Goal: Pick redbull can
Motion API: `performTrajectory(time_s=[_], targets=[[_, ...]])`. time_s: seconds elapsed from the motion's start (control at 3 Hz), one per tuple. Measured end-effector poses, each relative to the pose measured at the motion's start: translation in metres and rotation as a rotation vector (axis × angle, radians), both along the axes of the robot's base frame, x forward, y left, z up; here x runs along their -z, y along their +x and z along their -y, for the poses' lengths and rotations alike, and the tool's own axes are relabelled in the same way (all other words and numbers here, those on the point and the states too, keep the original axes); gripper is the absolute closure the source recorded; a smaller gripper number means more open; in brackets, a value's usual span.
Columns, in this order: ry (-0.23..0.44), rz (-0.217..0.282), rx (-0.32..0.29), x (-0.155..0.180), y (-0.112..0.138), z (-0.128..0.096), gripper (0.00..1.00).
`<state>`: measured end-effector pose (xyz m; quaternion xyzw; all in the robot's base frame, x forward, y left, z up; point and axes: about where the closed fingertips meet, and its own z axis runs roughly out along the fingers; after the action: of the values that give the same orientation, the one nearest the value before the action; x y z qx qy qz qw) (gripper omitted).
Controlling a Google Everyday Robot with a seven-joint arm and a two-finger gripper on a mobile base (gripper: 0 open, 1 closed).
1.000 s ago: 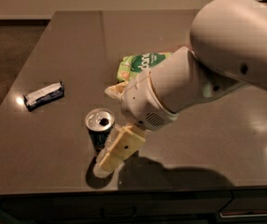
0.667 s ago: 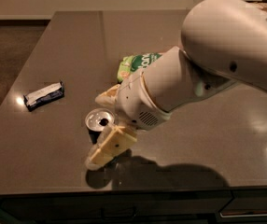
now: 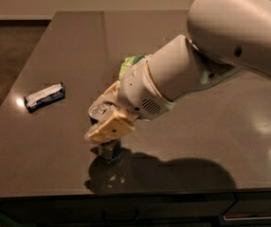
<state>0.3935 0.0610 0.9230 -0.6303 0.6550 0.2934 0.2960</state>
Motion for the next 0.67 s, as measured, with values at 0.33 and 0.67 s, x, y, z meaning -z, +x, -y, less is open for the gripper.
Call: performTrajectory(time_s=[0.33, 0.67], targets=[[0.025, -0.005, 0.014, -0.023, 0.01, 0.01, 0.88], [0.07, 0.038, 0.035, -0.079, 0.03, 0.029, 1.0]])
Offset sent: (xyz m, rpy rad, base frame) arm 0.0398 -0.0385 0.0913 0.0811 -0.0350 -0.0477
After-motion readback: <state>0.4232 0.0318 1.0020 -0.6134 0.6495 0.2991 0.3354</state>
